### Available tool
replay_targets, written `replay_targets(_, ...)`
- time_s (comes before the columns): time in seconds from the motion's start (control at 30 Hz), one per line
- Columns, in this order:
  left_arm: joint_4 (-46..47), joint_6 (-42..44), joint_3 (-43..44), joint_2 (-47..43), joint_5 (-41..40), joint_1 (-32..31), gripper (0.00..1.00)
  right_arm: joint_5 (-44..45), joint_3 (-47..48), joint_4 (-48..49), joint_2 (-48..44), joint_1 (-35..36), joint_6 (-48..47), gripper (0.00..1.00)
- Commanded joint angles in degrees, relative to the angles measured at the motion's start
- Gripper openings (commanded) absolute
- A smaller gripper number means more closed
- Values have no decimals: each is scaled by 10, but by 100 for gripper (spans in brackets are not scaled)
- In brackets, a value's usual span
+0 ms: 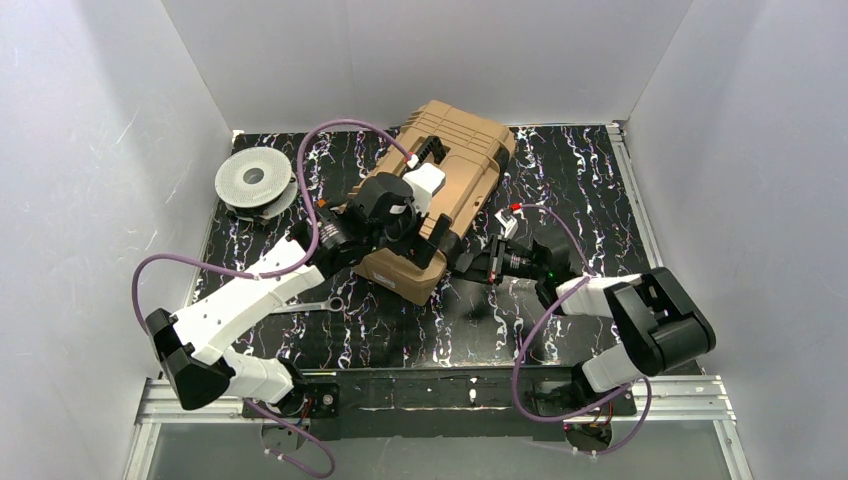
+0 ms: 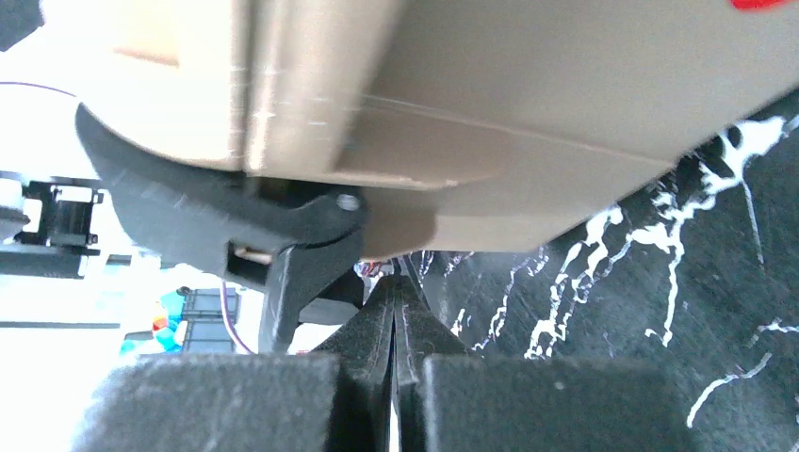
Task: Pack the tool kit
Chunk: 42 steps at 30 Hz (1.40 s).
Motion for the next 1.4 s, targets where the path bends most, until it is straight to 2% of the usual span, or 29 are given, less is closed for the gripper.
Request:
replay_targets(0.0, -13, 18, 40, 11, 17, 4, 98, 3, 11, -6, -62, 5, -40, 1)
replay_targets(0.2, 6, 30, 60, 39, 20, -1, 98, 27, 45, -145, -97, 5, -95, 1)
replay_targets(0.37, -11, 51, 77, 88, -75, -27, 98, 65, 70, -255, -118, 5, -128, 1)
replay_targets(0.47, -17, 75, 84, 109, -117, -45, 98, 75, 81, -284, -123, 8, -132, 1)
replay_targets(0.63, -17, 73, 93, 128, -132, -52, 98, 85, 95, -310, -127, 12, -141, 1)
replay_targets(0.97, -71, 62, 95, 176, -271, -50, 98, 116, 114, -379, -156, 21, -161, 1)
replay_targets(1.07, -85, 35, 96, 181, -275, -45, 98, 143, 132, -441, -169, 25, -177, 1)
replay_targets(1.2, -78, 8, 82, 161, -238, -31, 98, 250, 191, -604, -187, 38, -205, 1)
replay_targets(1.37, -66, -3, 67, 145, -198, -23, 96, 350, 251, -725, -167, 58, -157, 1)
